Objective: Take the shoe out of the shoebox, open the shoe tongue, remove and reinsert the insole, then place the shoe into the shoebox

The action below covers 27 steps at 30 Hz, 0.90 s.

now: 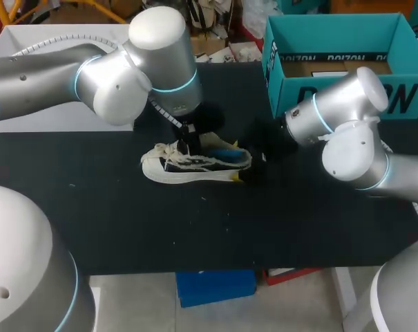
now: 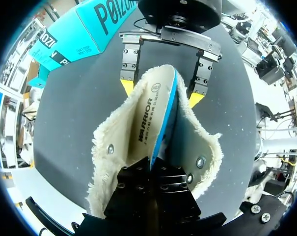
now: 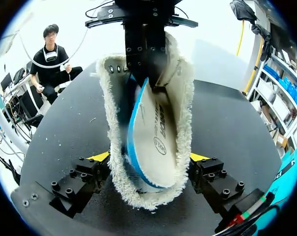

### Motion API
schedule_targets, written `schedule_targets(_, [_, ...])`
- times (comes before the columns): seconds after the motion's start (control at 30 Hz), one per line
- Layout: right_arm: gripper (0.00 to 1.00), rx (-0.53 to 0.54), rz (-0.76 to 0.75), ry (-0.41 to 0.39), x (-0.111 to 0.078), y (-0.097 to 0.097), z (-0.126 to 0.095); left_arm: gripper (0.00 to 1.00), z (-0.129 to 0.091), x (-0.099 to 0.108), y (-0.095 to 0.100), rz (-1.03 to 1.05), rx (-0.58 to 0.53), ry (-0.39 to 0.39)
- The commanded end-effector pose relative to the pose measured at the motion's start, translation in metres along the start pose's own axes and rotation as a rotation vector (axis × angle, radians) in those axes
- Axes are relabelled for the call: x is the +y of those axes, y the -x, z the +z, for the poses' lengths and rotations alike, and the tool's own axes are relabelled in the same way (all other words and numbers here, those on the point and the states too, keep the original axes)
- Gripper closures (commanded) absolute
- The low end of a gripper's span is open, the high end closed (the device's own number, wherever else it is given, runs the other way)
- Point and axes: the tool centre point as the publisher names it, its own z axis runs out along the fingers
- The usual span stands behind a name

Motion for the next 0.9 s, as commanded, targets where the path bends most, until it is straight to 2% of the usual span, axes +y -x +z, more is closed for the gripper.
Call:
schedule_targets(0.03, [1.00,0.000,0.001,-0.003,-0.002,-0.001,0.002,1.00,-0.004,0.003,-0.001,0.007,0.001,-0.018])
schedule_targets(0.2, [1.00,0.000,0.001,-0.003,-0.002,-0.001,0.002,1.00,-0.003,-0.001,-0.002,0.012,-0.004,-0.022])
schedule_targets(0.5, [1.00,0.000,0.001,-0.003,-0.002,-0.001,0.002,1.00,0.023,-0.018,-0.009,0.066,-0.022,0.038])
schedule_targets(0.6, [1.00,0.000,0.001,-0.003,-0.002,-0.001,0.002,0.88,0.026,-0.020,-0.011,0.071,-0.021,0.041])
schedule_targets(0.67, [1.00,0.000,0.001,-0.003,-0.002,-0.001,0.002,0.75,0.027,-0.021,-0.011,0.075,-0.020,0.043])
schedule_targets(0.7, [1.00,0.000,0.001,-0.003,-0.002,-0.001,0.002,0.62,0.027,-0.021,-0.011,0.077,-0.021,0.044])
schedule_targets(0.8, [1.00,0.000,0.001,-0.003,-0.002,-0.001,0.002,0.52,0.027,-0.021,-0.011,0.079,-0.023,0.044])
schedule_targets(0.9, [1.00,0.000,0.001,-0.003,-0.002,-0.001,0.002,0.50,0.026,-0.020,-0.013,0.086,-0.046,0.044])
